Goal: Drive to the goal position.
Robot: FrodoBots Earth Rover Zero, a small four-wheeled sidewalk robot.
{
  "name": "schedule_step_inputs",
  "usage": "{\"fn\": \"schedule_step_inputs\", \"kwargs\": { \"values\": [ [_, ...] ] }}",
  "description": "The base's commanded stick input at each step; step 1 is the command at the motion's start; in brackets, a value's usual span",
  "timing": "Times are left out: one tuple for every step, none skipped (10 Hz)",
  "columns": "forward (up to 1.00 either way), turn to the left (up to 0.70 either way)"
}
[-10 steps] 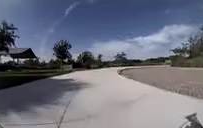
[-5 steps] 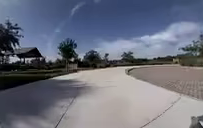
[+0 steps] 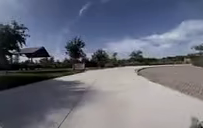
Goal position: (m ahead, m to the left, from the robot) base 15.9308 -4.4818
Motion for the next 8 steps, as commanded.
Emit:
{"fn": "schedule_step_inputs", "kwargs": {
  "values": [
    [0.85, 0.0],
    [0.85, 0.0],
    [0.85, 0.0],
    [0.85, 0.0],
    [0.85, 0.0],
    [0.85, 0.0],
    [0.85, 0.0],
    [0.85, 0.0]
  ]
}}
